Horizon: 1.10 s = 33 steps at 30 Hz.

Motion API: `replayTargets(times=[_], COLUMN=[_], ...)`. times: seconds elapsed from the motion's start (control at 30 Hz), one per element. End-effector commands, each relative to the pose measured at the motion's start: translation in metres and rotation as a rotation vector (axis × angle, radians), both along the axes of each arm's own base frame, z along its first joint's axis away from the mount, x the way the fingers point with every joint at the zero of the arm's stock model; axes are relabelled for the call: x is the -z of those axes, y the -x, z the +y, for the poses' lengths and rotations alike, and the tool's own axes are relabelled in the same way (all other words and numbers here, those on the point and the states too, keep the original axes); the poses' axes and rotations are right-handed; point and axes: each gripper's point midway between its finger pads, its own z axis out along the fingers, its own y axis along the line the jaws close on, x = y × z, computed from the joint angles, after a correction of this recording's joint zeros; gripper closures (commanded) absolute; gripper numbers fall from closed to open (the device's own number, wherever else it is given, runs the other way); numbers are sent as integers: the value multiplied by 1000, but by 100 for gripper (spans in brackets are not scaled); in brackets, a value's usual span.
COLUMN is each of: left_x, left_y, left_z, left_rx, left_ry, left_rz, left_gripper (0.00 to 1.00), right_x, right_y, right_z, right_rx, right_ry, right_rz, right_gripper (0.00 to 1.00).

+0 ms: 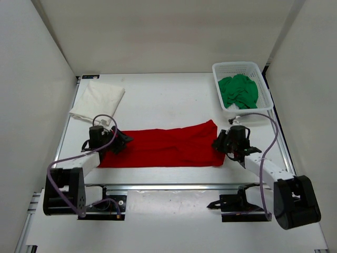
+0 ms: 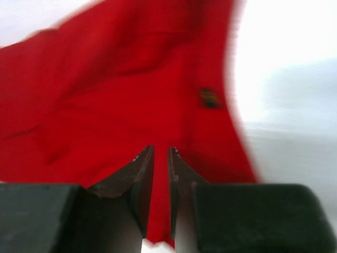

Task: Fold and stack the t-shirts
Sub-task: Rotate the tshirt 90 degrees

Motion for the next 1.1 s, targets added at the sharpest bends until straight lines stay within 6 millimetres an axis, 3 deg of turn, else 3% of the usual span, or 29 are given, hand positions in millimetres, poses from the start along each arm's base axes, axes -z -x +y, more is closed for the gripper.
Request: replayTargets(times=[0.0, 0.07, 0.13, 0.17, 0.2, 0.23, 0.3, 0.33, 0.4, 0.43, 0.47, 0.5, 0.53, 0.57, 0.6, 0.63, 0.67, 0.7, 0.73, 0.77, 0.8, 0.83, 0.87, 0.9, 0.93, 0.97, 1.0, 1.03, 1.07], left_x=[-32, -51, -56, -57, -64, -65, -71, -71, -80, -79, -83, -83, -86, -87, -84, -81, -81, -78, -73, -69, -65, -62, -64, -62, -67, -65, -64, -63, -63], left_y=[0, -4, 4, 5, 5, 8, 8, 10, 8, 10, 11, 11, 11, 14, 14, 17, 20, 22, 26, 31, 34, 36, 34, 36, 35, 36, 38, 40, 39], left_z=[-21, -33, -52, -58, -67, -72, -76, -78, -79, -79, -82, -83, -83, -85, -82, -84, -85, -86, -86, -86, -85, -81, -78, -77, -78, -75, -73, -74, -70], left_rx=[125, 170, 253, 282, 315, 344, 374, 395, 414, 422, 443, 459, 467, 477, 473, 481, 493, 502, 507, 519, 526, 514, 501, 507, 515, 520, 517, 531, 521], left_ry=[-105, -134, -137, -141, -125, -103, -87, -83, -97, -103, -116, -131, -136, -135, -140, -143, -151, -157, -161, -158, -162, -159, -158, -169, -174, -180, -174, -163, -157], left_rz=[-97, -147, -158, -165, -184, -182, -199, -197, -233, -225, -235, -239, -238, -243, -234, -233, -231, -226, -202, -191, -185, -171, -177, -170, -184, -174, -165, -159, -157], left_gripper=[30, 34, 47, 50, 61, 68, 72, 73, 79, 81, 87, 89, 92, 94, 95, 94, 93, 91, 90, 89, 87, 85, 83, 79, 75, 72, 67, 62, 59], right_x=[-48, -43, -33, -16, -19, -4, -3, 10, 16, 4, 20, 4, 2, 17, 14, -22, 1, -10, -67, -39, -75, -153, -130, -188, -213, -228, -219, -249, -226], right_y=[-14, -5, -5, -2, -7, -6, -21, -22, -45, -68, -77, -101, -130, -143, -177, -214, -227, -260, -291, -302, -325, -335, -333, -323, -307, -291, -277, -258, -240], right_z=[26, 51, 69, 72, 83, 87, 100, 103, 113, 117, 112, 121, 127, 127, 136, 148, 155, 170, 187, 193, 209, 219, 218, 210, 205, 197, 197, 197, 196], right_rx=[-66, -135, -177, -185, -217, -235, -262, -278, -293, -284, -278, -286, -284, -289, -298, -302, -331, -349, -373, -398, -419, -428, -446, -428, -427, -425, -440, -460, -482], right_ry=[24, -20, -17, -4, -22, -2, 0, 17, 10, -4, 25, 9, -2, 10, 21, 8, 18, 18, -9, 17, 11, -30, -62, -86, -87, -66, -57, -70, -83], right_rz=[-138, -111, -90, -36, -34, 11, 22, 56, 83, 51, 86, 61, 62, 86, 70, -2, 35, 2, -89, -53, -144, -319, -293, -379, -418, -431, -400, -443, -385], right_gripper=[84, 85, 86, 87, 90, 92, 93, 94, 95, 95, 95, 96, 96, 95, 96, 96, 95, 94, 92, 88, 83, 74, 64, 62, 58, 55, 54, 54, 55])
